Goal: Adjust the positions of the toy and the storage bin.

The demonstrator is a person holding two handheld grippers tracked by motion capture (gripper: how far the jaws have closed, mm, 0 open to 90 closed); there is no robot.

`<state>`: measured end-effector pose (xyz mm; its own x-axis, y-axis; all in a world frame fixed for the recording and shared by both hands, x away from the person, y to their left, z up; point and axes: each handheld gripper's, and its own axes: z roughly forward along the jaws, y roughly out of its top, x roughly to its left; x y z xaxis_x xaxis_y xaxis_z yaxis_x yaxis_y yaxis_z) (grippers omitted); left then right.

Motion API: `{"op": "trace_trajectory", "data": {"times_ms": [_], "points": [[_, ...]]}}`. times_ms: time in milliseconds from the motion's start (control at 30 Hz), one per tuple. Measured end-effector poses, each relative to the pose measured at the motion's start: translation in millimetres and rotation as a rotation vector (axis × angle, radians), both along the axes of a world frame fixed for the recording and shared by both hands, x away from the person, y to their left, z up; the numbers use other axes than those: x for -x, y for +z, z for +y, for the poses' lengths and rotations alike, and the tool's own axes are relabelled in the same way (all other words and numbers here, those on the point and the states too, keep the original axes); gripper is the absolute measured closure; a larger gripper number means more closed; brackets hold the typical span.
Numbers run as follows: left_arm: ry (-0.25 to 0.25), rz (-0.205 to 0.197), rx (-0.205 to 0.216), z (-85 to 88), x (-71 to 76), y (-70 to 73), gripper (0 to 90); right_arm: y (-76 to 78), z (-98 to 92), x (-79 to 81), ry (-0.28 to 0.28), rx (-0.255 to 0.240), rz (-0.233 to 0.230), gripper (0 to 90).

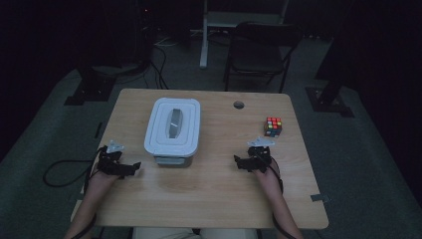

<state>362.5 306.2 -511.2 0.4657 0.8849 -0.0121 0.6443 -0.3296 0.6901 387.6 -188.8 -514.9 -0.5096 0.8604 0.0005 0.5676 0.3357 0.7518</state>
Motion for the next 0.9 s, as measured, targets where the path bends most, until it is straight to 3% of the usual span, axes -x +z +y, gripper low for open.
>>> {"op": "trace_trajectory", "data": {"times_ms": [567, 667, 900], "points": [[-0.004, -0.037, 0.007, -7.0, -41.6, 6.3, 1.6, 3.9, 54.6, -39.3, 0.063, -0.006, -0.02, 12.7], [-0.013, -0.035, -0.004, -10.7, -47.6, 4.1, 1.6, 4.2, 61.9, -45.5, 0.065, -0.022, -0.016, 12.7], [-0.005, -0.027, 0.017, -10.0, -64.2, 1.0, 1.6, 6.5, 78.1, -61.3, 0.061, -0.054, -0.021, 14.9]]}}
